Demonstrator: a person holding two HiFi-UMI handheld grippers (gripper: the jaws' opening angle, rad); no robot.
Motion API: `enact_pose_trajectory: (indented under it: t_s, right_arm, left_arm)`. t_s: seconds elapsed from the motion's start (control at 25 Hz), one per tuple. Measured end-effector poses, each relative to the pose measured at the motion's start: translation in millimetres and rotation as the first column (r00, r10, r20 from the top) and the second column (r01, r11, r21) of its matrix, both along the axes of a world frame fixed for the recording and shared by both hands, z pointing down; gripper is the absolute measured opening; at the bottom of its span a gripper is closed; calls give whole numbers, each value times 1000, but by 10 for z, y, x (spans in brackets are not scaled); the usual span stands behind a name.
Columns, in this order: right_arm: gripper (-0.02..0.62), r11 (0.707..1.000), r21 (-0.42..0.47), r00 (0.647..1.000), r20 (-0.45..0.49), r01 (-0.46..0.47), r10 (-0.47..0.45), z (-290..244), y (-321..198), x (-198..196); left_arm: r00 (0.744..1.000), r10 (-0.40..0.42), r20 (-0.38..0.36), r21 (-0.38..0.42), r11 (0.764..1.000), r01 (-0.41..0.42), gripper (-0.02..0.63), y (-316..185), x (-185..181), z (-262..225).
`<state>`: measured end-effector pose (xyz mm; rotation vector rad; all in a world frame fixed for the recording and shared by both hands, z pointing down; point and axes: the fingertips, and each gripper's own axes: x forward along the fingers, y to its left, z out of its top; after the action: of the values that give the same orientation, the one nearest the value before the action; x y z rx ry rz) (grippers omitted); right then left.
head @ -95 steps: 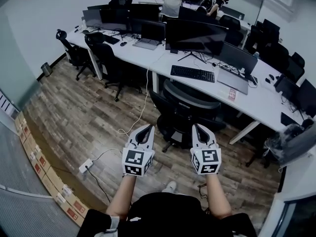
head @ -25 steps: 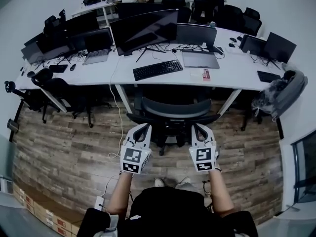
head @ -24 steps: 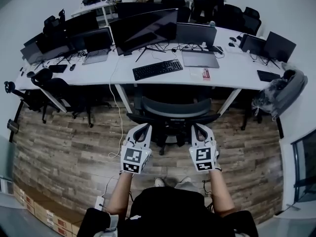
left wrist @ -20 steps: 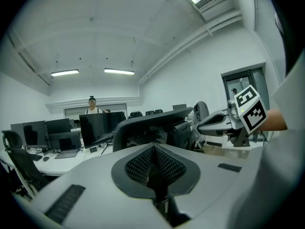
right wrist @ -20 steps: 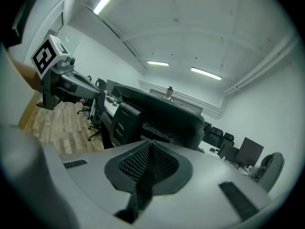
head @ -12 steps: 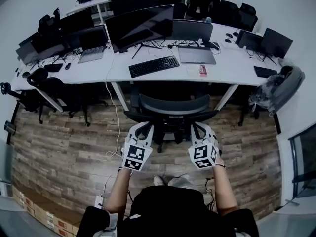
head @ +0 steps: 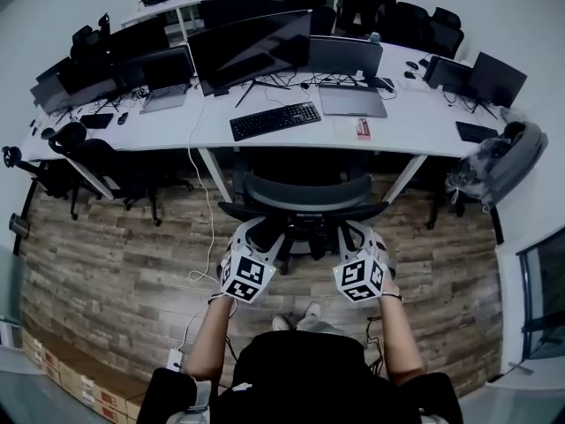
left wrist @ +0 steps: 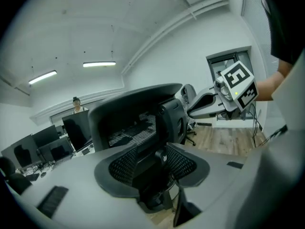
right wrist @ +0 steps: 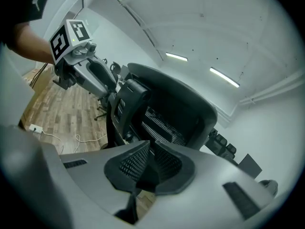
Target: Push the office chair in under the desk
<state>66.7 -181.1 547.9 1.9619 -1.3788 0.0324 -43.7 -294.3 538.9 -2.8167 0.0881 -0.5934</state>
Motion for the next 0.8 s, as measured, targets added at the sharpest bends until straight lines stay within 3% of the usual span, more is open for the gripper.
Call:
enact_pose_trajectory:
  t_s: [0.2, 0.44, 0.68, 0.8]
  right_arm:
    - [28, 999, -34, 999, -13, 28, -29, 70, -73, 70]
    - [39, 995, -65, 997, -14, 70, -71, 118, -176, 195]
    - [161, 985, -129, 993, -16, 110, -113, 250, -188, 336]
    - [235, 977, -172, 990, -37, 129, -138, 319, -197, 384]
  left_arm:
    - [997, 38, 73, 76, 996, -43, 229, 9, 73, 173]
    - [995, 23, 102, 92, 995, -32, 275, -85, 268, 250]
    - [987, 39, 156, 134, 989, -60, 314, -163, 470, 350]
    - [981, 58, 184, 196, 976, -94, 325, -213, 542, 384]
